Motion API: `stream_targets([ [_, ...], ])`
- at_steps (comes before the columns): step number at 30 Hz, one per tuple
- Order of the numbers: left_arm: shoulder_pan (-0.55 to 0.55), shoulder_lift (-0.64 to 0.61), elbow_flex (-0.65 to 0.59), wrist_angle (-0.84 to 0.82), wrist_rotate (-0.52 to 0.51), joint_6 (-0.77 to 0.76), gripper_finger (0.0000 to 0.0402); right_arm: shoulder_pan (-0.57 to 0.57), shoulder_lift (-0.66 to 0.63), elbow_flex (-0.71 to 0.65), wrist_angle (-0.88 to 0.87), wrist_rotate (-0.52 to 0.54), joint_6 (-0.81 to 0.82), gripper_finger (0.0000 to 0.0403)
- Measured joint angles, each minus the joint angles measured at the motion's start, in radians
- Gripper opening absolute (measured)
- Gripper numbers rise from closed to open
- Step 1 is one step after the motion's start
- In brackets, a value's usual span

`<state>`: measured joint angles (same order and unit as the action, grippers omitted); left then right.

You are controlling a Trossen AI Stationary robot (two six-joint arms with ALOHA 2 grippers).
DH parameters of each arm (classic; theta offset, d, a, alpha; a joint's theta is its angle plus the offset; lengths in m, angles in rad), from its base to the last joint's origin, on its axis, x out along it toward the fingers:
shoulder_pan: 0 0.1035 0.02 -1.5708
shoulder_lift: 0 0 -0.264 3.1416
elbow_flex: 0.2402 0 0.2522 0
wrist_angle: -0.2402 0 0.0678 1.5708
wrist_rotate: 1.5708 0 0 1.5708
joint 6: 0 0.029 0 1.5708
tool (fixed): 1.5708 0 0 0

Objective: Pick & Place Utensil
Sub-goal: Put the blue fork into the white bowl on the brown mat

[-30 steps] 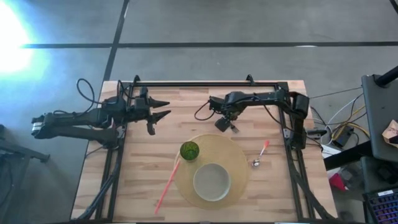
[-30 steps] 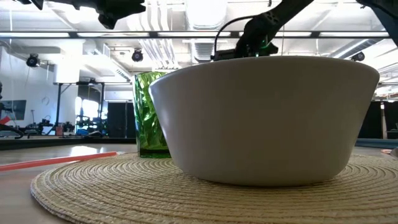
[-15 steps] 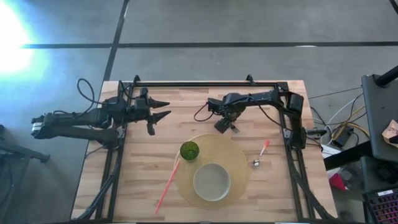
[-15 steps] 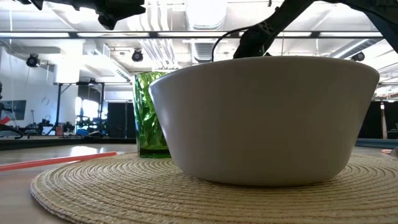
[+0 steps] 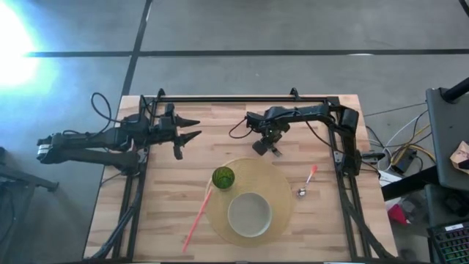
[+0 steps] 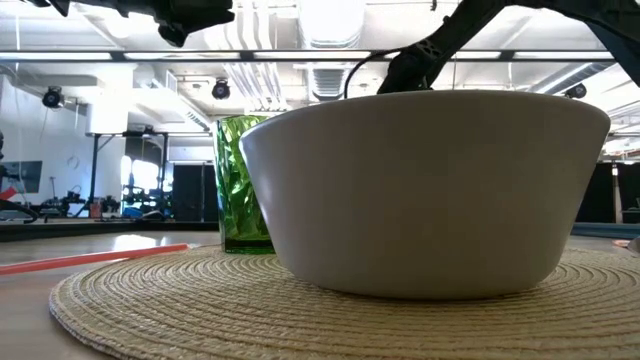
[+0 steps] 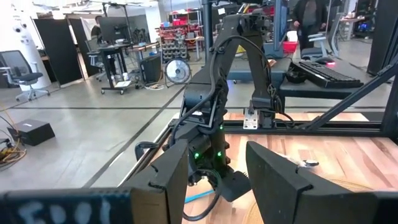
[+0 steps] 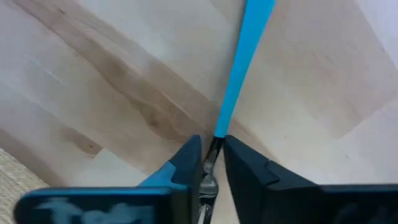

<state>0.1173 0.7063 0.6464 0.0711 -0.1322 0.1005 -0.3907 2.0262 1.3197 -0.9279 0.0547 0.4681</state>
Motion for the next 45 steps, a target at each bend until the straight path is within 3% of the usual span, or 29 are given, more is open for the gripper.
stream_targets([
  [6,0.000,0.000,0.000,-0.018,0.000,-0.001,0.0156,-0.009,0.000,-0.002,-0.004,0.013,-0.037,0.0015],
  [14,0.000,0.000,0.000,-0.059,0.000,-0.087,0.0156,0.005,-0.053,-0.012,-0.009,0.058,-0.085,0.0014],
  [19,0.000,0.000,0.000,-0.059,0.000,-0.101,0.0156,0.040,-0.171,-0.020,-0.052,0.085,-0.079,0.0013],
  [33,0.000,0.020,0.000,-0.053,0.000,-0.244,0.0156,0.280,-0.525,-0.092,-0.083,0.234,0.073,0.0013],
  [38,-0.005,0.041,0.000,-0.046,0.004,-0.294,0.0156,0.389,-0.617,-0.133,-0.083,0.325,0.167,0.0013],
  [45,-0.033,0.057,0.000,-0.044,0.044,-0.310,0.0156,0.536,-0.713,-0.222,0.015,0.368,0.277,0.0012],
])
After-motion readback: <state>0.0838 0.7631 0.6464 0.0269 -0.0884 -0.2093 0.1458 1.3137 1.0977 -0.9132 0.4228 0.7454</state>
